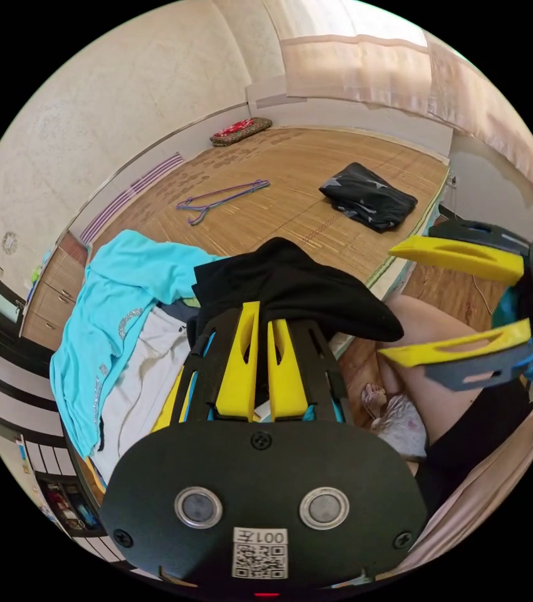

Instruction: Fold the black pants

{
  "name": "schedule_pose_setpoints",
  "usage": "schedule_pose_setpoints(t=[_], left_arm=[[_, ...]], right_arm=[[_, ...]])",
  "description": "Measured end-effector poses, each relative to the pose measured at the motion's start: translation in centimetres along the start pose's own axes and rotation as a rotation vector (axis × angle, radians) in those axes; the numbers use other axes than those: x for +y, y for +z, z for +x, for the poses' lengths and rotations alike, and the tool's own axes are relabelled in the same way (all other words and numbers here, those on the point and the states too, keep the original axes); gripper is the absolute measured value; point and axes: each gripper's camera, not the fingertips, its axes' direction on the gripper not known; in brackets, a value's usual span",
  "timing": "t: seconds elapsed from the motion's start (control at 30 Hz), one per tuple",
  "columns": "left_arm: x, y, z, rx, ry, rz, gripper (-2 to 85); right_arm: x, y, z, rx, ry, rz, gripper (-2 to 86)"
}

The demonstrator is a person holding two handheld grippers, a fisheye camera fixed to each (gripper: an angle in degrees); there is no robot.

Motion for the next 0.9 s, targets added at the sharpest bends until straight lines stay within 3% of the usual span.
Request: schedule_pose_setpoints(t=[0.17,0.43,0.9], left_arm=[[-1.2,-0.6,-0.6,0.022,-0.004,0.026,-1.4],[1.9,2.4,-2.0,0.093,0.044,-0.051,-1.3],[-0.3,0.6,-6.1,0.089,-0.023,0.052,-0.5]], right_arm=[[-1.2,4.3,-1.9,0.035,0.038,-0.071,17.9],[0.1,5.2,-0.9,0.092,-0.039,-0.132,5.1],[-6.9,-1.1,8.2,-0.006,0.028,0.071,3.8]])
